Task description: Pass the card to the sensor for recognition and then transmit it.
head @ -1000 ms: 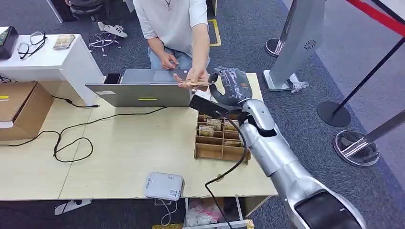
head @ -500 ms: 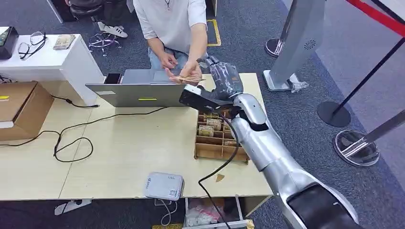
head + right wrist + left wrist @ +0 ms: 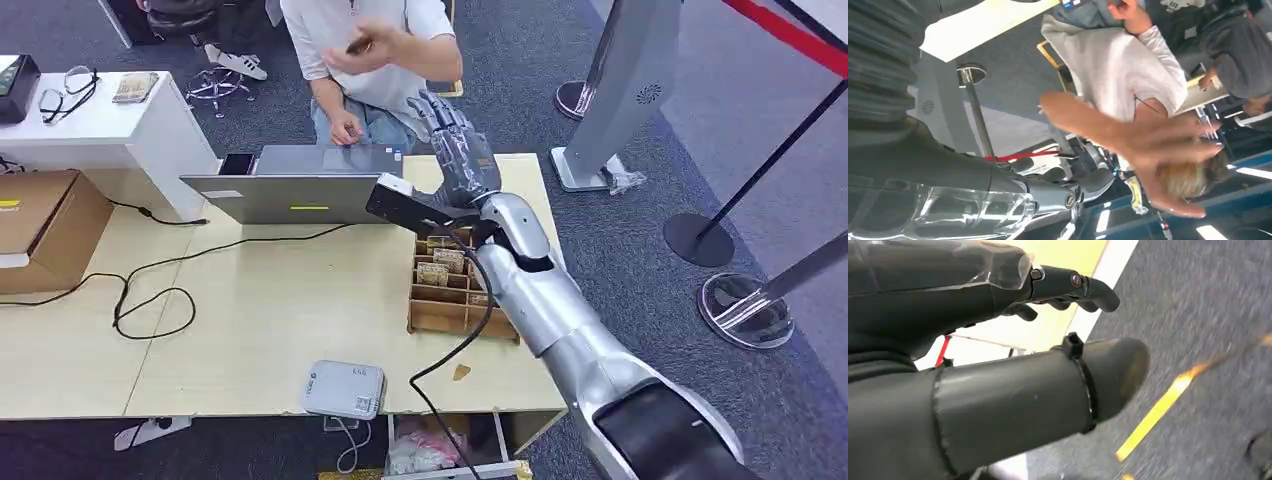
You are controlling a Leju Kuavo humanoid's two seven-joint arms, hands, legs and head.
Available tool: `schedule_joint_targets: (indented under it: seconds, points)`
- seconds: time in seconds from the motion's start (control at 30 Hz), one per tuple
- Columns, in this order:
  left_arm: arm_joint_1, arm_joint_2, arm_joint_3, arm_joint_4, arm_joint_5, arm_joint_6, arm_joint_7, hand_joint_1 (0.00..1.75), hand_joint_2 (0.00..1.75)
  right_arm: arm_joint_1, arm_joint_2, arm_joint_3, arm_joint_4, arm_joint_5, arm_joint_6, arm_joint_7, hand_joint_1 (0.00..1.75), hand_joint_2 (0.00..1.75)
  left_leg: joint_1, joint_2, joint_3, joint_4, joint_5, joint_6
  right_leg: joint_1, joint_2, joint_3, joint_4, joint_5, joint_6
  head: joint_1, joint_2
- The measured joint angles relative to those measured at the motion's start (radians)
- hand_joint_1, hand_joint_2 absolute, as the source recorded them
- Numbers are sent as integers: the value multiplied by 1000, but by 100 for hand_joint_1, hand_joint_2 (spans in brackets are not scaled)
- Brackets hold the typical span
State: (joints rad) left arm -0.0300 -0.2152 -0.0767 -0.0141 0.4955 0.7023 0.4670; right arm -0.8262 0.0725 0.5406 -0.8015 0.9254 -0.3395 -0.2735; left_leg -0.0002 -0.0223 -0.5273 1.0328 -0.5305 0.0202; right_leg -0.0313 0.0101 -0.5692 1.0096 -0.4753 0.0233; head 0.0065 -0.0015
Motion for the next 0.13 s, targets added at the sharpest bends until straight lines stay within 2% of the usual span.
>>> schedule_joint_targets:
  seconds: [0.07, 0.1, 0.13]
  points:
    - [-10, -25, -17, 0, -13, 2, 6, 0, 0, 0, 4, 2, 0, -4, -3, -3, 0, 175, 0, 0, 0, 0, 0, 0, 0, 0, 0, 0, 0, 0, -1, 0]
    - [-12, -27, -25, 0, -16, 1, 8, 0, 0, 0, 5, 3, 0, -4, -5, -4, 0, 0, 0, 0, 0, 0, 0, 0, 0, 0, 0, 0, 0, 0, 0, 0]
    - [-13, -29, -28, 0, -19, 0, 12, 0, 0, -1, 5, 3, 0, -4, -5, -5, 0, 0, 0, 0, 0, 0, 0, 0, 0, 0, 0, 0, 0, 0, 0, 0]
